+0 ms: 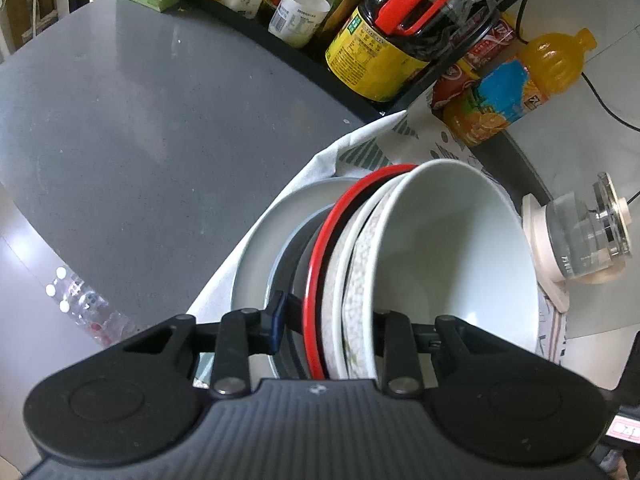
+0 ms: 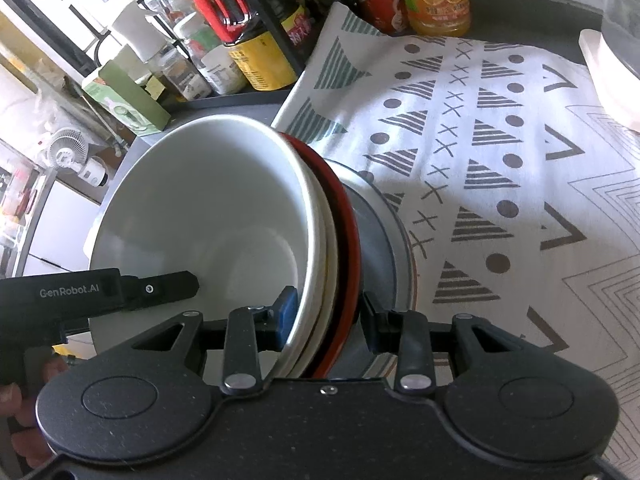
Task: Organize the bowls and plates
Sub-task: 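Lift the bowl stack and lower it onto the plate stack, then open the grippers and pull back from the bowls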
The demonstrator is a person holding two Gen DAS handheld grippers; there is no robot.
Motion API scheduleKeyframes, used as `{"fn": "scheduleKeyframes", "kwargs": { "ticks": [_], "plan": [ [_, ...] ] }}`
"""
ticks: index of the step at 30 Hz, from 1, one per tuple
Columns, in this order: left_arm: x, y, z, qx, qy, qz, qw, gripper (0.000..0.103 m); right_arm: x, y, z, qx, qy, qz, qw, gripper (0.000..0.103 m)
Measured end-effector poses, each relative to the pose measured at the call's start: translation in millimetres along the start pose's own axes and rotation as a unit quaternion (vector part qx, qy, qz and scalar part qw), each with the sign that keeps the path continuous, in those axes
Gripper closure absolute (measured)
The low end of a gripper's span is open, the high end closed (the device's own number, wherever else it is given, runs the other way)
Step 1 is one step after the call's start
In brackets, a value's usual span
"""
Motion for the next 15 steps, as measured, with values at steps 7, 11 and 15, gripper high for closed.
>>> {"fn": "scheduleKeyframes", "kwargs": {
  "ticks": [7,11,15],
  "plan": [
    [-7.0,2.2,-0.9,0.013,0.005,0.014,0.9998,0.074,-3.9,4.9,0.2,-0.007,0.006,-0.007,1.0,0.059],
    [-6.1,4.9,-6.7,0.0,0.005,0.016,0.9999,0.07,-4.7,8.0,-1.1,-0.01,0.011,-0.007,1.0,0.058],
    [-8.1,10.5,-10.6,-0.015,0.005,0.029,0.9995,0.067,5.4,12.6,-2.0,-0.017,0.014,-0.028,0.999,0.058]
  ]
}}
Point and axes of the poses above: each gripper's, at about its wrist camera, not at the fingertips, and x roughly against the way its jaws point, z to its left, y to its top, the point moved 7 cm from there along -x, roughly the way its jaws point, and after that the axes turned 14 degrees about -z, right-handed, at the moved point
